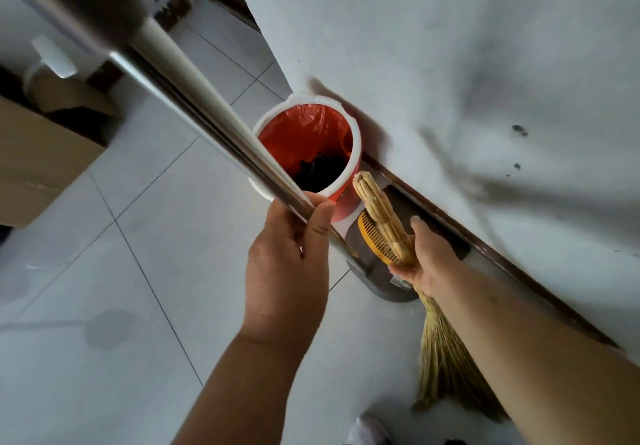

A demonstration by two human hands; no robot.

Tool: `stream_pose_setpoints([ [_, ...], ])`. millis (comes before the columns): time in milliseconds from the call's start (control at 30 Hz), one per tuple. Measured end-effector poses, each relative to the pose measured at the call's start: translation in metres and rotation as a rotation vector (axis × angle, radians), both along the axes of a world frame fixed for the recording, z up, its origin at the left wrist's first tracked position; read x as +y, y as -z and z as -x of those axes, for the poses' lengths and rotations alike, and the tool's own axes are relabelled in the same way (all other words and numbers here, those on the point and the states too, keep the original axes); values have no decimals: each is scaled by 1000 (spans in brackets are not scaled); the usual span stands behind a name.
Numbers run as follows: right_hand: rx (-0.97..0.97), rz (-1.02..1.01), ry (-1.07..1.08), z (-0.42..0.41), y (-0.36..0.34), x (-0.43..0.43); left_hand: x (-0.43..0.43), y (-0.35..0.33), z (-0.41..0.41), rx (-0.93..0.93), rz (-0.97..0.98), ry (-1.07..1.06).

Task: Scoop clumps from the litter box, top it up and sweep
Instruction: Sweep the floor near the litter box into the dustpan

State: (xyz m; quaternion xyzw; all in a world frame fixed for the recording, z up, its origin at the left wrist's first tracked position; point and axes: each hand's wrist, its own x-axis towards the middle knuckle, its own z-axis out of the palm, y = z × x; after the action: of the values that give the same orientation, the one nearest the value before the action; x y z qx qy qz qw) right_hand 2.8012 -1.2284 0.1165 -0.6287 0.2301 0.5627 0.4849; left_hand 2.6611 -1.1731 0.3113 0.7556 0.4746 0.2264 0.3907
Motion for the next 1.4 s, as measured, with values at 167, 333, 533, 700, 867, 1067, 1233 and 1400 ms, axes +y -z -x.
stream_pose_setpoints([
  [167, 156, 109, -32, 24, -83, -53, 7, -28, 3, 79, 402, -221],
  [333, 169, 170, 16, 41, -165, -117, -8, -64, 21, 42, 612, -384],
  [533, 262, 69, -38, 62, -224, -168, -36, -111, 70, -1, 626, -543],
  [700, 342, 0, -236, 88, -273, -174, -50, -137, 131, -34, 664, -656],
  [867, 345, 25, -339, 155, -310, -149, -55, -155, 222, -81, 684, -781],
  [1067, 239, 95, -679, 268, -322, -114, -45, -169, 361, -196, 756, -941],
  [1233, 119, 166, -971, 389, -320, -73, -32, -178, 503, -262, 745, -1065],
  [1400, -13, 113, -1121, 508, -333, -11, -19, -190, 630, -296, 730, -1149],
])
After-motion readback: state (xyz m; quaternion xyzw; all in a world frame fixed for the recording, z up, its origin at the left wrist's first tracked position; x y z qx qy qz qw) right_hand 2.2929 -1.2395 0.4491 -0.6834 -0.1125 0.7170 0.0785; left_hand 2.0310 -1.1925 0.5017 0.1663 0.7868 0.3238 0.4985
